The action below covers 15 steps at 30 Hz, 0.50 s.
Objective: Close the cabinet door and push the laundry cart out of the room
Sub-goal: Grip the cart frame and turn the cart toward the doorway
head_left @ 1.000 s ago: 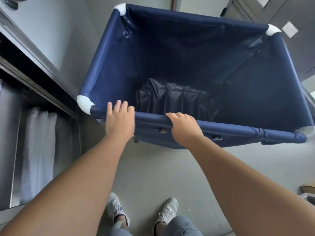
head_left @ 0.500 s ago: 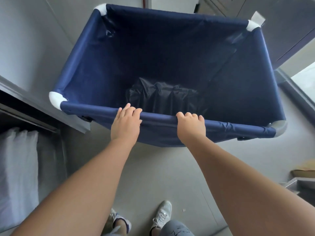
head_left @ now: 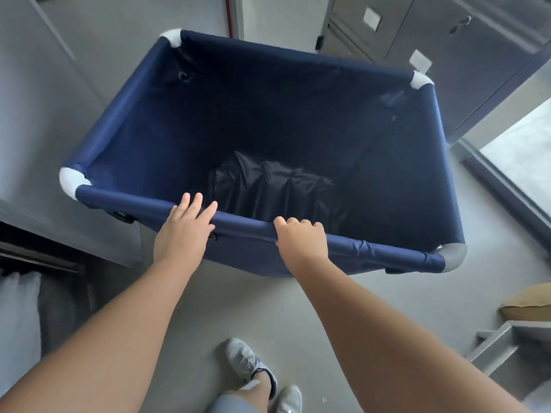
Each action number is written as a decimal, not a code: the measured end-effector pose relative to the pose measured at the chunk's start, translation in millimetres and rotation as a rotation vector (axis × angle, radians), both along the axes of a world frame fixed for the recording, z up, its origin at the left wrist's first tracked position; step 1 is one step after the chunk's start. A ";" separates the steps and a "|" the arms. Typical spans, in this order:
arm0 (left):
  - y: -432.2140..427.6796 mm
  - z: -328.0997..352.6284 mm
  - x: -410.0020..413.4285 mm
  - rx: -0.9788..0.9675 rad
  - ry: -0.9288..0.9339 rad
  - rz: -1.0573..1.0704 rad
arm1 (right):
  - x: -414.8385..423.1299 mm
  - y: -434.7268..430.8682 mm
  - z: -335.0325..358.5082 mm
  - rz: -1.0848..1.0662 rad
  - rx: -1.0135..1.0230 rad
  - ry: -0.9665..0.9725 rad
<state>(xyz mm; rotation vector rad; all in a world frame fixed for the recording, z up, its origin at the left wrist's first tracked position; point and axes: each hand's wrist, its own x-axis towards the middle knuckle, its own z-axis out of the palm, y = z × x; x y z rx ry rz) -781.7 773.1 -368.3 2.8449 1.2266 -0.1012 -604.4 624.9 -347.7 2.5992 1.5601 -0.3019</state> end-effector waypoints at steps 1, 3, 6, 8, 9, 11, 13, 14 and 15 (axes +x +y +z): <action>6.7 1.1 -1.2 -0.013 0.000 0.038 | -3.8 8.5 0.2 -0.001 -0.004 0.008; 15.9 4.6 -0.1 -0.036 -0.020 0.138 | -14.3 26.0 0.4 -0.012 -0.018 0.008; 26.1 5.1 4.3 -0.013 -0.006 0.173 | -29.0 55.9 -0.7 -0.056 -0.007 0.020; 30.5 3.7 7.2 0.009 0.009 0.089 | -34.2 73.7 -2.4 -0.054 0.024 0.094; 32.0 3.9 8.9 0.012 0.011 0.050 | -34.1 81.3 -3.2 -0.033 0.030 0.146; 32.8 5.2 15.0 0.004 0.006 -0.001 | -29.2 91.2 -0.6 0.024 0.009 0.234; 30.4 6.2 24.7 -0.022 -0.010 -0.014 | -20.2 91.9 1.7 0.036 -0.007 0.235; 28.0 6.2 30.7 -0.039 -0.020 -0.020 | -14.0 89.4 1.5 0.029 -0.014 0.219; 24.8 5.5 37.1 -0.053 -0.029 -0.031 | -6.9 85.1 0.9 0.027 -0.023 0.201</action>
